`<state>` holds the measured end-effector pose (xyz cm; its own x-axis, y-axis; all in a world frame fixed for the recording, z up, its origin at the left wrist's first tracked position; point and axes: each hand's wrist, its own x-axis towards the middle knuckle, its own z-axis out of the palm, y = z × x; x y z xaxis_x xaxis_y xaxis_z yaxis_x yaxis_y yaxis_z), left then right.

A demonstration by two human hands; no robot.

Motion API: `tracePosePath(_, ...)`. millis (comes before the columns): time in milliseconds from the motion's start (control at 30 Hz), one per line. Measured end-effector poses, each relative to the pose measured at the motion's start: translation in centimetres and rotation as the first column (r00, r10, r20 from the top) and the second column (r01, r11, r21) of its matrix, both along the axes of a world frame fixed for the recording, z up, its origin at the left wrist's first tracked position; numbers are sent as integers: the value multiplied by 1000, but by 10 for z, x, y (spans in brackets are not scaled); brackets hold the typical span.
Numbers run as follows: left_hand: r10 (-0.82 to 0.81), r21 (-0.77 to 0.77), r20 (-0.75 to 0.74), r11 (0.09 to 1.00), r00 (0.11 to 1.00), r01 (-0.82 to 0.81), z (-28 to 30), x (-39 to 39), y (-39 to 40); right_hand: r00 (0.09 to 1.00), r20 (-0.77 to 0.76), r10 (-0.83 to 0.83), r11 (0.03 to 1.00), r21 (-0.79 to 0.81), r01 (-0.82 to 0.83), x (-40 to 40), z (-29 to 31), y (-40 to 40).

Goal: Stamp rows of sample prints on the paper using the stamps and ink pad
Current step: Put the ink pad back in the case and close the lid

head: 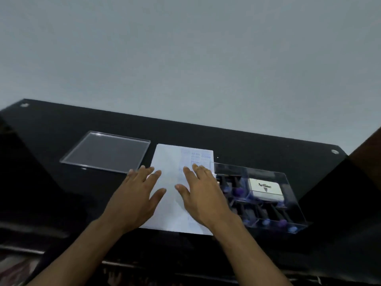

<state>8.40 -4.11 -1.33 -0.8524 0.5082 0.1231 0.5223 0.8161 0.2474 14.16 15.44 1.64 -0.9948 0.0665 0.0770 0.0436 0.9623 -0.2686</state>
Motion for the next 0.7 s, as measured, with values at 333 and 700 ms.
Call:
tracePosePath(333,221,59,-25,974,975,-220,-3,-37,-127,992,34,120,984,-134,-114,-64,-11,-116)
tracePosePath(700,349,170,77,918,934,-357,-15,-112,-177,999,50,-18,992,-124,24,-134,-31,-163)
